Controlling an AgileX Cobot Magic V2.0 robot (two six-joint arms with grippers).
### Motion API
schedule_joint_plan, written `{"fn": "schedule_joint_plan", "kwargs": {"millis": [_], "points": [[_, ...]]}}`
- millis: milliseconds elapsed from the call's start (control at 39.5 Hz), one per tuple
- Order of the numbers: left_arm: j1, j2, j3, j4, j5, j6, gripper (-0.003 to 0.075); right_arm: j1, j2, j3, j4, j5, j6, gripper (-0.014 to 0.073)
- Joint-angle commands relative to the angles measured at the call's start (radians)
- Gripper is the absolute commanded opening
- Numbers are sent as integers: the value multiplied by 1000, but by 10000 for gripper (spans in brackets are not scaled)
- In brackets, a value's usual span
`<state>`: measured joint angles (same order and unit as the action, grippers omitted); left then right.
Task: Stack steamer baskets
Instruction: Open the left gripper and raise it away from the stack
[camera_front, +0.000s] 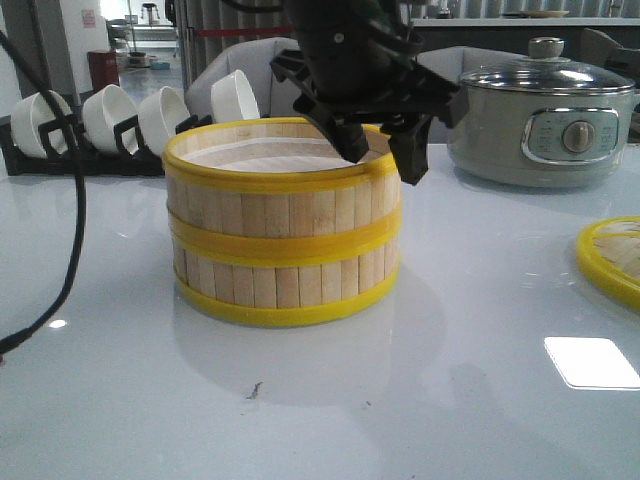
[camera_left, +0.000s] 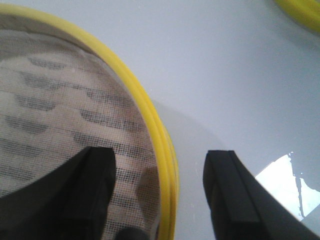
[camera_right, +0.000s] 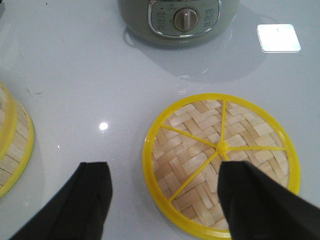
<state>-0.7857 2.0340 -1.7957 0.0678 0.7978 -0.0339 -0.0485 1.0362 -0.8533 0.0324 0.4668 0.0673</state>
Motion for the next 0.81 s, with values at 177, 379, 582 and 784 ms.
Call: {"fn": "schedule_joint_plan", "kwargs": {"millis": [177,379,582,784], "points": [[30,-172,-127,64,-58,-39,189,0,-11,-34,-6,-72,-8,560],[156,-335,-129,64,-106,-66,90,0,-11,-34,-6,-71,-8,560],[373,-494,-129,64,-87,-66,85,0,-11,-34,-5,-71,-8,560],[575,-679,1,40,-118,-72,85,0,-11,-34,0,-71,-8,560]]}}
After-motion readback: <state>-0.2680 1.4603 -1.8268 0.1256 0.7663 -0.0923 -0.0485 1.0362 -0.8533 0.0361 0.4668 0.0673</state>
